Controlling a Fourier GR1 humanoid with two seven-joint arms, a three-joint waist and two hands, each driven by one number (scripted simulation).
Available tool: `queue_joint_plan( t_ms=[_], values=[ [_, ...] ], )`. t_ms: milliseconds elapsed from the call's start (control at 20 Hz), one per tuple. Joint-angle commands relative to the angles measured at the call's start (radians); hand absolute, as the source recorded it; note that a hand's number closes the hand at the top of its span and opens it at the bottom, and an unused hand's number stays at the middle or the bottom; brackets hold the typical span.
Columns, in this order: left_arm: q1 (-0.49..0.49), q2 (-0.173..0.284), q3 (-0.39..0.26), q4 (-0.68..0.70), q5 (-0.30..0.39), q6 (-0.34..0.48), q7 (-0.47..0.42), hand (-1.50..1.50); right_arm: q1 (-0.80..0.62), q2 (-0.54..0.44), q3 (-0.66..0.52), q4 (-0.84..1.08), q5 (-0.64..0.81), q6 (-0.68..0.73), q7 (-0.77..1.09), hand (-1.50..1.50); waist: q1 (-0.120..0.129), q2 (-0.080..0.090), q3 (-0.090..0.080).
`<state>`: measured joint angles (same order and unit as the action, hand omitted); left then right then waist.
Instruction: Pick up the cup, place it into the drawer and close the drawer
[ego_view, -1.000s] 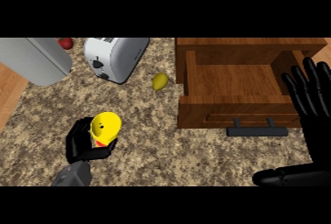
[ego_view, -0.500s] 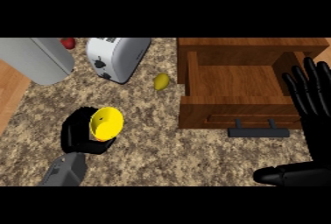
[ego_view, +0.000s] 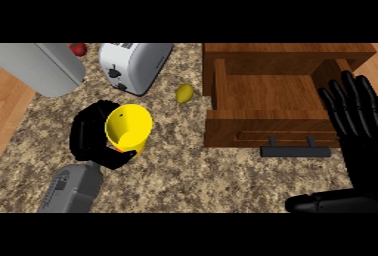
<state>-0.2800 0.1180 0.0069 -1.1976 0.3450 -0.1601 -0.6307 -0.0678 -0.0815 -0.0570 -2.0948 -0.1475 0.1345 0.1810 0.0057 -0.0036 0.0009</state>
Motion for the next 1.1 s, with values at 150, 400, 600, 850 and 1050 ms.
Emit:
queue_joint_plan(
  t_ms=[150, 400, 600, 850, 1050],
  values=[
    [-0.121, -0.055, -0.040, -0.259, 0.013, 0.170, 0.287, 1.50, -0.043, -0.005, -0.017, -0.028, -0.015, -0.021, 0.041, -1.50, -0.004, 0.001, 0.000],
    [-0.282, -0.089, -0.051, -0.200, -0.041, 0.252, 0.372, 1.50, -0.046, -0.006, -0.014, 0.035, 0.002, -0.005, -0.010, -1.50, -0.010, 0.004, -0.001],
    [-0.435, -0.083, -0.024, -0.183, -0.065, 0.324, 0.461, 1.50, -0.114, -0.016, -0.017, -0.006, -0.006, -0.045, 0.086, -1.50, -0.011, 0.004, -0.001],
    [-0.501, -0.105, -0.049, -0.110, -0.130, 0.353, 0.478, 1.50, 0.017, -0.026, -0.046, -0.010, -0.047, 0.028, 0.006, -1.50, -0.017, 0.003, -0.001],
    [-0.607, -0.117, -0.069, 0.033, -0.128, 0.399, 0.421, 1.50, -0.029, -0.020, -0.033, 0.039, -0.023, 0.022, -0.016, -1.50, -0.017, 0.006, -0.001]
  ],
)
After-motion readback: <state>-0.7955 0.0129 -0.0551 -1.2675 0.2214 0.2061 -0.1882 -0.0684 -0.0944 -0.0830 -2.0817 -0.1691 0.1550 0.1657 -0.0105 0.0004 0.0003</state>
